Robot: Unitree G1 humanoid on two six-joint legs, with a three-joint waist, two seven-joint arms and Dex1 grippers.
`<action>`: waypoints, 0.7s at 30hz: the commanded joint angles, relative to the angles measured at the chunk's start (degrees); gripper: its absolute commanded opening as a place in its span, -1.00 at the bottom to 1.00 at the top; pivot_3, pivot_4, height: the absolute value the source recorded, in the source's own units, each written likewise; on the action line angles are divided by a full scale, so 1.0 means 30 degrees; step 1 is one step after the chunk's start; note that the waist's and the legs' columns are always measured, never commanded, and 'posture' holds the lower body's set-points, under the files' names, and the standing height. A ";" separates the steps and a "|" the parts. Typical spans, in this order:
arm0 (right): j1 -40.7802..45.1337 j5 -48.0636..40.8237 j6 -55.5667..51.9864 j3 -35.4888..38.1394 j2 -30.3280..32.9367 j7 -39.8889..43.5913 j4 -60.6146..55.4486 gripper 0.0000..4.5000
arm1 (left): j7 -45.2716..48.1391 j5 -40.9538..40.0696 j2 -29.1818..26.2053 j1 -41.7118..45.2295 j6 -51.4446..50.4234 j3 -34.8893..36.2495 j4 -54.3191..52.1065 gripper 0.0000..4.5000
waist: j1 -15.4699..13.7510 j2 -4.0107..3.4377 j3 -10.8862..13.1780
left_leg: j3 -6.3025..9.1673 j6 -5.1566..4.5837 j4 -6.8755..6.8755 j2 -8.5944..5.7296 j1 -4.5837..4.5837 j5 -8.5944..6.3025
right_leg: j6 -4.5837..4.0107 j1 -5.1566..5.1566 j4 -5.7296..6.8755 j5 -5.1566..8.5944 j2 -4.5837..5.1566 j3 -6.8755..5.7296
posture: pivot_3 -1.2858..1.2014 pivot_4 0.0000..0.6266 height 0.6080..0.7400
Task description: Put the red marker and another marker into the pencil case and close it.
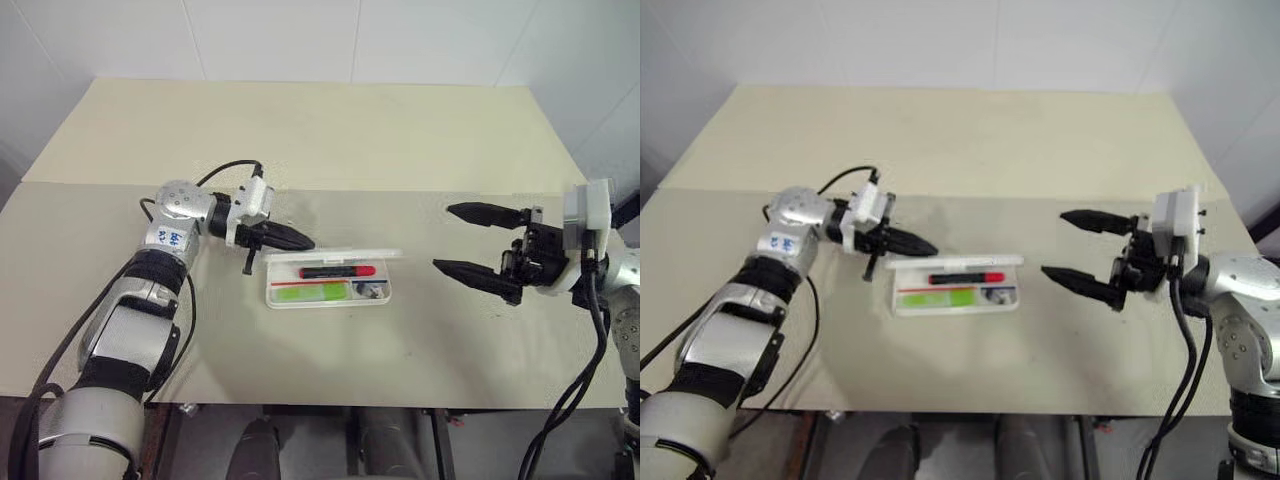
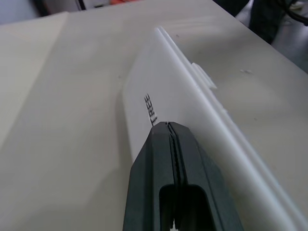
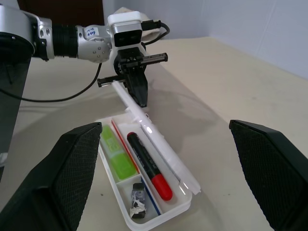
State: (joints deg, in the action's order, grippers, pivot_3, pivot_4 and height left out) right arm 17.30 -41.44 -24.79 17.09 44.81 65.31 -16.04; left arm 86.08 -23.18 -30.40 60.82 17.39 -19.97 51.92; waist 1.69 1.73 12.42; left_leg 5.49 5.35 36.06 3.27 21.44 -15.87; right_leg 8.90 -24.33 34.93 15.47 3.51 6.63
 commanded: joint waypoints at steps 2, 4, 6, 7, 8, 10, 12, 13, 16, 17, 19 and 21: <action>0.0091 -0.0001 0.0499 0.0182 -0.0075 -0.0421 -0.0425 1.00 | 0.2139 -0.0115 -0.0341 0.0173 0.1116 -0.0820 -0.0299 -0.99 | -0.0019 0.0000 0.0000 | -0.0001 0.0000 -0.0001 -0.0001 0.0000 0.0000 | 0.0000 0.0002 -0.0011 0.0000 0.0000 0.0001 | 0.03 -0.52 1.00; 0.0010 -0.0032 0.0521 0.0220 -0.0121 -0.0649 -0.0516 1.00 | 0.2139 0.0438 -0.0312 0.0412 0.2144 -0.1096 0.0423 -0.99 | -0.0025 0.0000 0.0000 | 0.0000 0.0000 -0.0004 0.0000 0.0002 0.0000 | -0.0001 0.0002 -0.0015 0.0001 -0.0001 0.0000 | 0.03 -0.52 1.00; -0.0212 -0.0051 0.0546 0.0233 -0.0137 -0.0776 -0.0690 1.00 | 0.2139 0.0933 -0.0441 0.0483 0.3090 -0.1728 0.0751 -0.99 | -0.0036 0.0000 -0.0001 | -0.0001 0.0000 -0.0006 0.0000 0.0004 0.0000 | -0.0002 0.0001 -0.0024 0.0001 0.0000 0.0000 | 0.03 -0.52 1.00; -0.0310 -0.0056 0.0569 0.0228 -0.0126 -0.0831 -0.0755 1.00 | 0.2139 0.1119 -0.0447 0.0498 0.3469 -0.1962 0.0851 -0.99 | -0.0036 0.0000 0.0000 | -0.0001 -0.0001 -0.0006 -0.0001 0.0003 0.0000 | -0.0002 0.0002 -0.0026 0.0001 0.0000 0.0000 | 0.03 -0.52 1.00; -0.0384 -0.0054 0.0596 0.0220 -0.0117 -0.0906 -0.0802 1.00 | 0.2139 0.1362 -0.0403 0.0522 0.3887 -0.2190 0.0978 -0.99 | -0.0035 0.0000 0.0000 | -0.0002 0.0000 -0.0009 -0.0001 0.0005 0.0000 | -0.0002 0.0002 -0.0031 0.0001 0.0000 0.0001 | 0.03 -0.52 1.00; -0.0475 -0.0067 0.0624 0.0213 -0.0103 -0.1063 -0.0867 1.00 | 0.2139 0.1627 -0.0340 0.0521 0.4635 -0.2739 0.1082 -0.99 | -0.0036 0.0000 -0.0001 | -0.0001 -0.0001 -0.0009 -0.0001 0.0010 -0.0001 | -0.0003 0.0001 -0.0034 0.0001 -0.0001 0.0000 | 0.03 -0.52 1.00; -0.0508 -0.0033 0.0657 0.0157 -0.0091 -0.1171 -0.0889 1.00 | 0.2139 0.1877 -0.0138 0.0524 0.5246 -0.3024 0.1245 -0.99 | -0.0038 0.0000 0.0000 | -0.0002 -0.0001 -0.0007 0.0000 0.0010 -0.0001 | -0.0003 0.0001 -0.0035 0.0002 0.0000 0.0002 | 0.03 -0.52 1.00; -0.0516 -0.0024 0.0675 0.0134 -0.0086 -0.1201 -0.0892 1.00 | 0.2139 0.1969 -0.0062 0.0543 0.5449 -0.3081 0.1341 -0.99 | -0.0038 0.0000 -0.0001 | -0.0002 -0.0001 -0.0007 0.0000 0.0010 -0.0001 | -0.0003 0.0002 -0.0034 0.0001 0.0000 0.0001 | 0.03 -0.52 1.00; -0.0511 0.0043 0.0727 0.0042 -0.0081 -0.1325 -0.0882 1.00 | 0.2139 0.3325 0.0273 0.0779 0.7195 -0.3392 0.2219 -0.99 | -0.0040 0.0000 0.0000 | -0.0002 -0.0001 -0.0003 -0.0001 0.0009 -0.0001 | -0.0003 0.0002 -0.0033 0.0001 -0.0002 0.0001 | 0.03 -0.52 1.00; -0.0513 0.0074 0.0765 0.0018 -0.0097 -0.1363 -0.0896 1.00 | 0.2139 0.3746 0.0346 0.0845 0.7856 -0.3533 0.2550 -0.99 | -0.0044 0.0000 -0.0001 | -0.0002 -0.0001 -0.0001 -0.0001 0.0010 -0.0001 | -0.0003 0.0002 -0.0035 0.0001 -0.0002 0.0000 | 0.03 -0.52 1.00; -0.0475 0.0118 0.0804 0.0006 -0.0101 -0.1362 -0.0844 1.00 | 0.2139 0.4392 0.0521 0.1001 0.8695 -0.3475 0.3156 -0.99 | -0.0046 -0.0001 -0.0002 | -0.0003 -0.0002 0.0001 -0.0004 -0.0001 -0.0001 | -0.0003 0.0016 -0.0038 0.0001 0.0000 0.0002 | 0.03 -0.52 1.00; -0.0439 0.0173 0.0845 -0.0016 -0.0103 -0.1351 -0.0791 1.00 | 0.2139 0.4929 0.0640 0.1090 0.9382 -0.3421 0.3616 -0.99 | -0.0044 -0.0001 -0.0002 | -0.0003 -0.0001 0.0006 -0.0004 -0.0008 -0.0001 | -0.0003 0.0027 -0.0041 0.0001 0.0000 0.0003 | 0.03 -0.52 1.00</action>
State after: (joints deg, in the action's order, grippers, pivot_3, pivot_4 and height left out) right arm 15.71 -40.63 -23.54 16.27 44.45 61.64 -16.57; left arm 86.08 -11.87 -28.50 64.50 44.02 -29.49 61.03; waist 1.56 1.73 12.41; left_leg 5.48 5.34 36.09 3.25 21.36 -15.88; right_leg 8.89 -24.18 34.79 15.47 3.51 6.63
